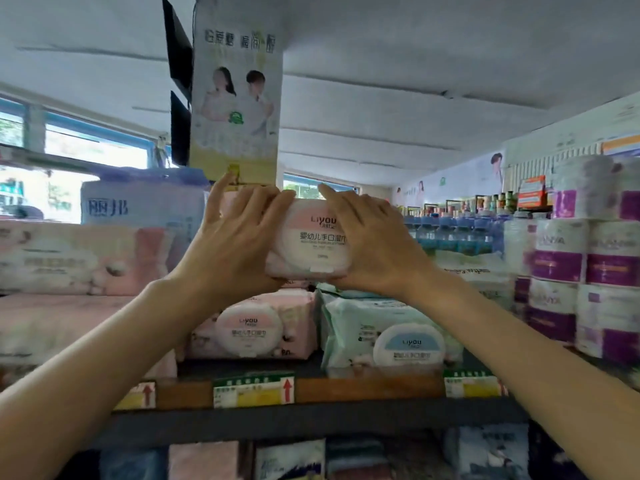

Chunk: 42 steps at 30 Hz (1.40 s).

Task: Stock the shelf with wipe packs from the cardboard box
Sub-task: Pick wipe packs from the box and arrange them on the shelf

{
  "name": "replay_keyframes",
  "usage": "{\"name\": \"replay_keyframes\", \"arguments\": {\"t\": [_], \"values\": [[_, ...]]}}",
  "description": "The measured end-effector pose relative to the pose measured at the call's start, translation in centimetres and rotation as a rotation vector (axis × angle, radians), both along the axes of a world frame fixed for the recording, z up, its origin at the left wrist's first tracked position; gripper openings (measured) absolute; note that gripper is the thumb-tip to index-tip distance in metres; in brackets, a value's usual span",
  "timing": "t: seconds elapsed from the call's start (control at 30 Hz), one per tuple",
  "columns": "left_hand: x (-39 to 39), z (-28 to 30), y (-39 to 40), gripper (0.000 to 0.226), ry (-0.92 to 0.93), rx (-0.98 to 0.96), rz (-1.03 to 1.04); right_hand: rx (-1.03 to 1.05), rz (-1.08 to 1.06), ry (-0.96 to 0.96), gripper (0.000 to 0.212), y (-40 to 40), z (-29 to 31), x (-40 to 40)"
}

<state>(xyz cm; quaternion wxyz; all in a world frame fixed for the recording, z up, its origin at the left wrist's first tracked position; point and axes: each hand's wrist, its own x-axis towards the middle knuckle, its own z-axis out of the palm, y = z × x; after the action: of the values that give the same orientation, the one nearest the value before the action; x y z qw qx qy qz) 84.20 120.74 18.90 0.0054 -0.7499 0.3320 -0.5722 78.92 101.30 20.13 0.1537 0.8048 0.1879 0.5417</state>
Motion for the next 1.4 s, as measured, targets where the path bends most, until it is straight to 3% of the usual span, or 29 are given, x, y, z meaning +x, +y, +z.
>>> {"name": "replay_keyframes", "arguments": {"t": [0.2,0.4,0.53,0.67,0.77,0.97,1.1,1.23,1.4], "values": [[-0.2,0.2,1.9,0.080,-0.085,-0.044,0.000,0.119,0.097,-0.129,0.100,0.6,-1.3,2.0],[0.7,1.7,3.8,0.090,-0.069,-0.031,0.074,0.140,0.140,-0.159,0.088,2.7,0.0,3.4],[3.2,1.1,4.4,0.095,0.035,-0.066,0.158,0.069,0.062,-0.094,0.090,4.6,0.2,6.6],[6.0,-0.2,3.1,0.095,0.101,0.038,0.297,0.033,-0.030,0.023,0.093,4.6,-1.7,9.3],[7.7,-1.4,1.8,0.086,0.218,0.151,0.464,-0.002,-0.103,0.009,0.093,4.3,-3.3,11.2],[9.2,-2.6,1.8,0.084,0.276,0.128,0.582,-0.084,-0.112,0.026,0.084,5.1,-4.2,13.5],[8.1,-2.3,1.4,0.075,0.344,0.132,0.664,-0.181,-0.145,0.286,0.087,4.7,-2.9,12.4],[5.8,-2.6,0.7,0.079,0.471,0.073,0.611,-0.146,-0.217,0.411,0.076,3.1,-1.9,9.0],[0.8,-4.5,-2.5,0.058,0.419,0.043,0.201,0.047,-0.276,0.315,0.059,0.6,-3.0,2.9]]}}
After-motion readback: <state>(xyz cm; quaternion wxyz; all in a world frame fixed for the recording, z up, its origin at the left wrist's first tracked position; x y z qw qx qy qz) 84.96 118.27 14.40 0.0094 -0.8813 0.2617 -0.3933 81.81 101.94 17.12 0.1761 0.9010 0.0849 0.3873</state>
